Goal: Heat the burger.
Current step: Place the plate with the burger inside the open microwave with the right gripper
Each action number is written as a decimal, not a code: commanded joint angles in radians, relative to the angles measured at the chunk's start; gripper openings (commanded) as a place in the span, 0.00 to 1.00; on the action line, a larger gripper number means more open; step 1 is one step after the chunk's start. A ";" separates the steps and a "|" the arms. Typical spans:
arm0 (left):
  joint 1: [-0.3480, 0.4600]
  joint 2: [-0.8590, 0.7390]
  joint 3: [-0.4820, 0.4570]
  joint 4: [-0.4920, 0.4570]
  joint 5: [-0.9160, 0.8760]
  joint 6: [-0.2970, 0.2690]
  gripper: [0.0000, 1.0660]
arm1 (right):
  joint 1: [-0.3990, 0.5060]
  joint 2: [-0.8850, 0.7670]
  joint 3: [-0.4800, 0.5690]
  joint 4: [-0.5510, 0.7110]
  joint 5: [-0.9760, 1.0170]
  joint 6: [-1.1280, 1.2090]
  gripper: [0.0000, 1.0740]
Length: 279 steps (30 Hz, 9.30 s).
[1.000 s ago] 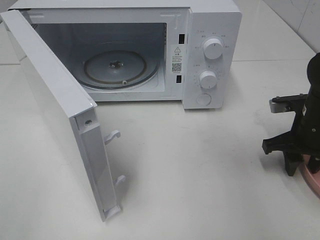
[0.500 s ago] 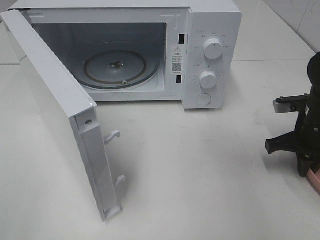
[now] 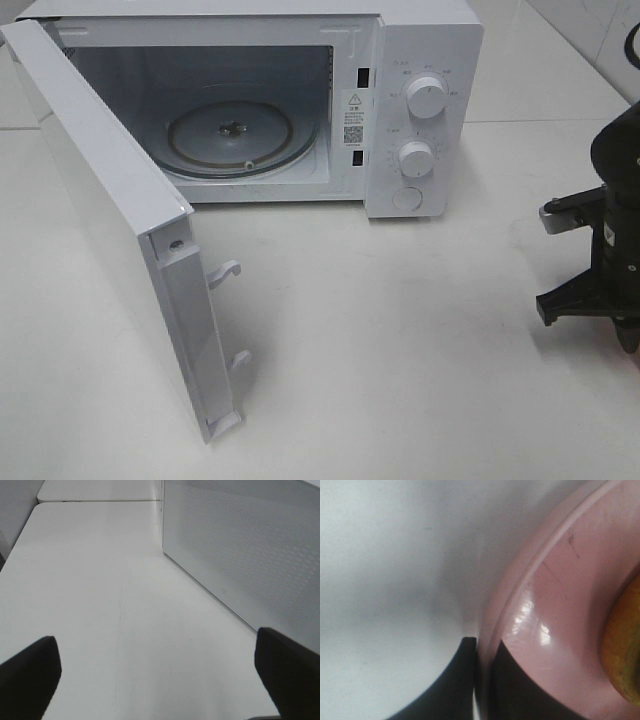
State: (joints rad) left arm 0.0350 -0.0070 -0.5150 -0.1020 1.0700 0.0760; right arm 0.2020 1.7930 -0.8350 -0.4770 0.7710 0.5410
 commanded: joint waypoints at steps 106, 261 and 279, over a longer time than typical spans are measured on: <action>-0.002 -0.016 0.000 -0.004 0.000 -0.007 0.92 | 1.111 -0.432 0.255 -0.389 0.111 -0.373 0.00; -0.002 -0.016 0.000 -0.002 0.000 -0.007 0.92 | 0.466 0.296 -0.783 0.460 -0.312 -2.240 0.00; -0.002 -0.016 0.000 0.001 0.000 -0.007 0.92 | 0.466 0.523 -1.148 0.382 -0.226 -2.026 0.00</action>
State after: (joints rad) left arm 0.0350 -0.0070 -0.5150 -0.1010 1.0700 0.0760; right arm 0.6700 2.3080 -1.9210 -0.0720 0.5930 -1.5400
